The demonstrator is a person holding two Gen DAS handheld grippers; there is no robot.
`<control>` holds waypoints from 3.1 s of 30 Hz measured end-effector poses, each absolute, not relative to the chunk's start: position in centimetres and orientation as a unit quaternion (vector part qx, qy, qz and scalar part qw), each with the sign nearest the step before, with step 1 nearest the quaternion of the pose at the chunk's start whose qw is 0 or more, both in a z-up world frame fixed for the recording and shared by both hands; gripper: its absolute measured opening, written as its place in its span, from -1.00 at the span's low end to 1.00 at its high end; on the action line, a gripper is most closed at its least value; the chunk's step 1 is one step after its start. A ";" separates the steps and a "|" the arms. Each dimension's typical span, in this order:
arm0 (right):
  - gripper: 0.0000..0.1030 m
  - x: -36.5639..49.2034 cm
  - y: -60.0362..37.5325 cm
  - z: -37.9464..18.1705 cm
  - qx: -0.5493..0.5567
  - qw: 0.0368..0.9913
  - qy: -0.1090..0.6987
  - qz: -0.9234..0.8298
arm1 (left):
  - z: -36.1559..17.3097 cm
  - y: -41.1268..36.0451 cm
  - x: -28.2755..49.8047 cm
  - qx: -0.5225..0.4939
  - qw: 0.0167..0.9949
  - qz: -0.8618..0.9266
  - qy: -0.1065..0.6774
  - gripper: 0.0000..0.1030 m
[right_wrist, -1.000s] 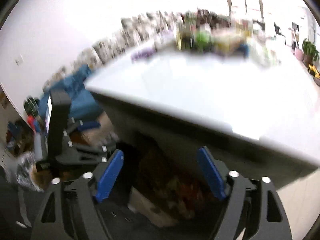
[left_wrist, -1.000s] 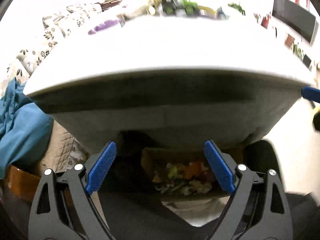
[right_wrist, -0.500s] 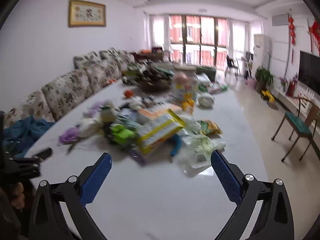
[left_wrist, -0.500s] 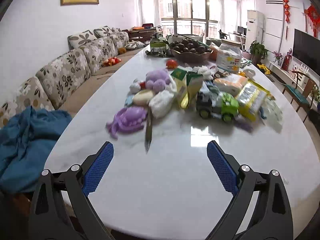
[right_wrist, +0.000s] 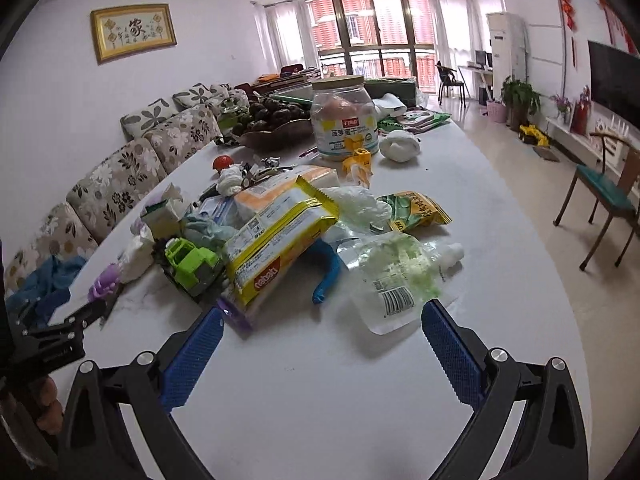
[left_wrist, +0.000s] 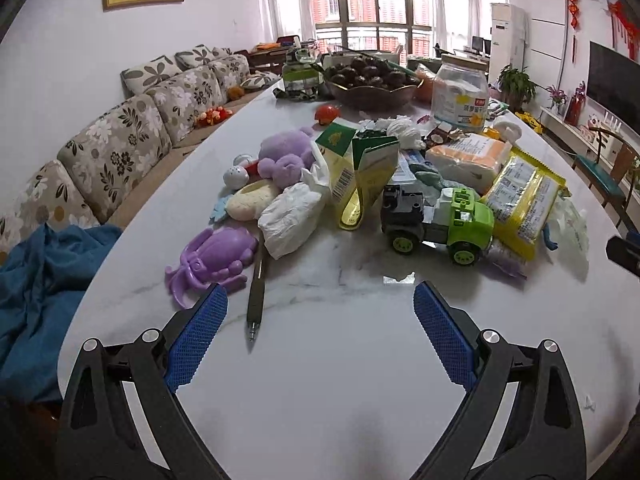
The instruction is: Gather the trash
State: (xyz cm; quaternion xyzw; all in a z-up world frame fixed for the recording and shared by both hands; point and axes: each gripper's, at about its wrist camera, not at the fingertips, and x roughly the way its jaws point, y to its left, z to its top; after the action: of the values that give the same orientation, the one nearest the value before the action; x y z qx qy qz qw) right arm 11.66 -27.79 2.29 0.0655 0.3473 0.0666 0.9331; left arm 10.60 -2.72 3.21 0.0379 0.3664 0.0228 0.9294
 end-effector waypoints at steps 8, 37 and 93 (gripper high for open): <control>0.90 11.8 -26.5 2.0 0.060 0.934 0.348 0.058 | 3.0 -2.5 11.3 0.038 0.930 0.025 0.365 0.78; 0.90 10.8 -25.5 2.0 0.064 0.938 0.339 0.043 | 3.3 -1.7 11.5 0.013 0.930 0.013 0.366 0.79; 0.90 9.9 -25.5 1.8 0.052 0.938 0.341 0.034 | 3.3 -1.8 11.0 -0.005 0.933 -0.010 0.361 0.78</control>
State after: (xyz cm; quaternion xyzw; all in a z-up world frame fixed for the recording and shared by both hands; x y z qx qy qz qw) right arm 9.87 -25.50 1.77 0.0518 0.3406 0.0341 0.9382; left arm 11.03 -1.81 3.28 -0.0046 0.3605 -0.0099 0.9327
